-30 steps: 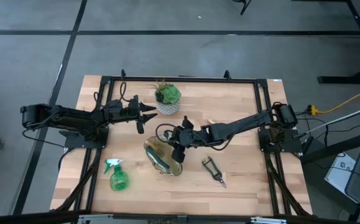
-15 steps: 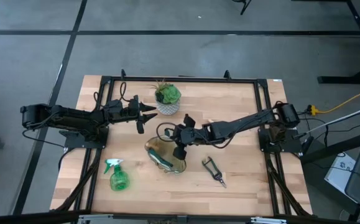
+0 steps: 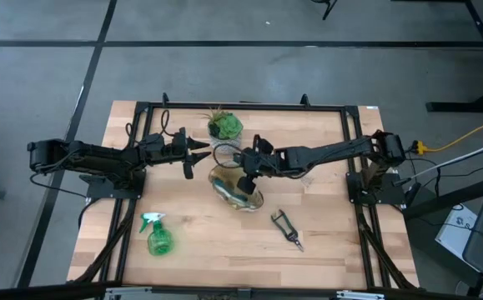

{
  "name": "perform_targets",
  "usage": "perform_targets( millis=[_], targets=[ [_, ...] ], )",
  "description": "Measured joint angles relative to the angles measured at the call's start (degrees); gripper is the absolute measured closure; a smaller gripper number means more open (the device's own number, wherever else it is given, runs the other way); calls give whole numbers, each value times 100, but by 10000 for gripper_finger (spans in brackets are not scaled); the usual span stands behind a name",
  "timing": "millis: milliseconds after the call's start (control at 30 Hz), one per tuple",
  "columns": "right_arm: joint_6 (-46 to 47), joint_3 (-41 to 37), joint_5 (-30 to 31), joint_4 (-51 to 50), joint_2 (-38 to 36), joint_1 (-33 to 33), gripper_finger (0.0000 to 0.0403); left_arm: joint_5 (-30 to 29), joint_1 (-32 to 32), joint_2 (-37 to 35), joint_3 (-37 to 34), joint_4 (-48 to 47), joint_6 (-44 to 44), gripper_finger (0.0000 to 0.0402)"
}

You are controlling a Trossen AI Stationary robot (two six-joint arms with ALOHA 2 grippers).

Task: Pick & Place Garden tools in Gardening bag
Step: Move the gardening bag to the center of the table

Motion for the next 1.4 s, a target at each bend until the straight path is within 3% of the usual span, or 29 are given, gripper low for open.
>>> perform_targets(
  millis=[767, 1033, 1400],
  targets=[
    [681, -13, 701, -2083, -538, -274, 403, 0, 0, 0, -2, 20, 2, 253],
    [1136, -175, 981, -2297, -691, -272, 402, 0, 2, 0, -2, 7, 2, 253],
    [992, -173, 1005, -2190, -695, -274, 354, 1, 1, 0, -2, -2, 2, 253]
  ],
)
